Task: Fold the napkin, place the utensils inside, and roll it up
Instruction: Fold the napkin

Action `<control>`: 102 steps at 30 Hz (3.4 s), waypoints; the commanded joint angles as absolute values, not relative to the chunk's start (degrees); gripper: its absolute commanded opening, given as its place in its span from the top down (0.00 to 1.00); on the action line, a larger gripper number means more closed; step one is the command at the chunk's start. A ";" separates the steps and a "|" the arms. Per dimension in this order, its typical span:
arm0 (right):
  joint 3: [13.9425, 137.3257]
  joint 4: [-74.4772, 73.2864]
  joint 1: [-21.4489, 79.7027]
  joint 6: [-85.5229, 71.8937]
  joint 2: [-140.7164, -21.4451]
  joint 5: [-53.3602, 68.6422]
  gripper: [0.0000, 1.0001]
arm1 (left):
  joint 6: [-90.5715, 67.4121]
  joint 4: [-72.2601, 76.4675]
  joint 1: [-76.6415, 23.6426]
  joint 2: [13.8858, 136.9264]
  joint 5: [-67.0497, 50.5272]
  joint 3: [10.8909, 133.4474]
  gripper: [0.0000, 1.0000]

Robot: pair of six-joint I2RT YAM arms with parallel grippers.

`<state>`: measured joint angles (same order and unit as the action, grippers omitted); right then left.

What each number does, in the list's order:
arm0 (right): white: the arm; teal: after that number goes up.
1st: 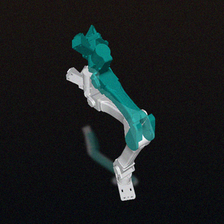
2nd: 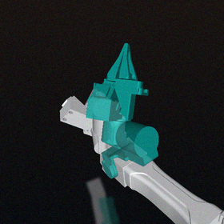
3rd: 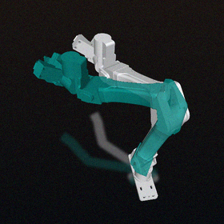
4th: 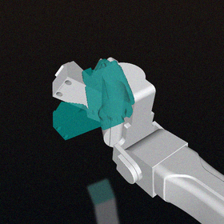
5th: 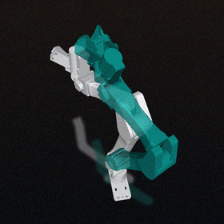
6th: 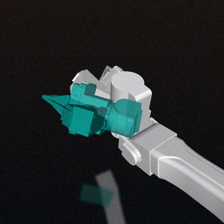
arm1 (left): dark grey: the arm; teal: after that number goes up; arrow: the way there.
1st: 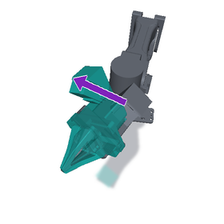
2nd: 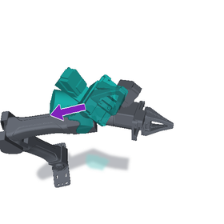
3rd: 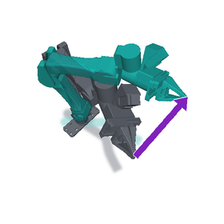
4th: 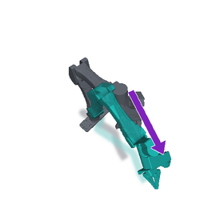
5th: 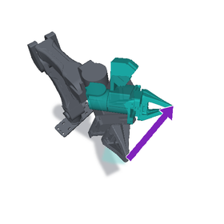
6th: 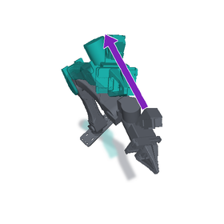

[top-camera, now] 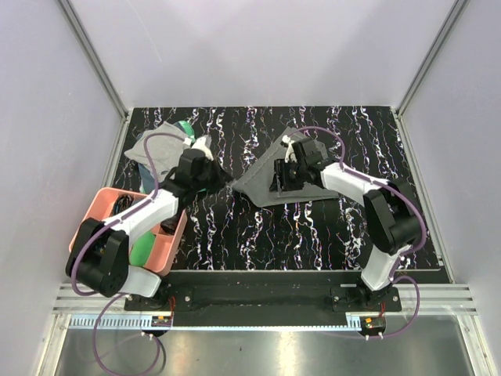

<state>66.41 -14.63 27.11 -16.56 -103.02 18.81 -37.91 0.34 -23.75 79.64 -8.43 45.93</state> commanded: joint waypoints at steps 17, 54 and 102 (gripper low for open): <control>60.03 -17.14 17.23 -18.90 -84.73 7.73 0.38 | -31.12 2.99 -38.49 100.53 -13.97 78.38 1.00; 55.63 -9.67 11.51 -20.12 -88.84 15.12 0.32 | -29.54 0.18 -32.26 105.59 -17.67 91.07 0.08; 60.03 -15.82 8.62 -26.37 -90.09 4.31 1.00 | -18.28 -22.41 -18.54 71.10 -18.46 64.95 0.04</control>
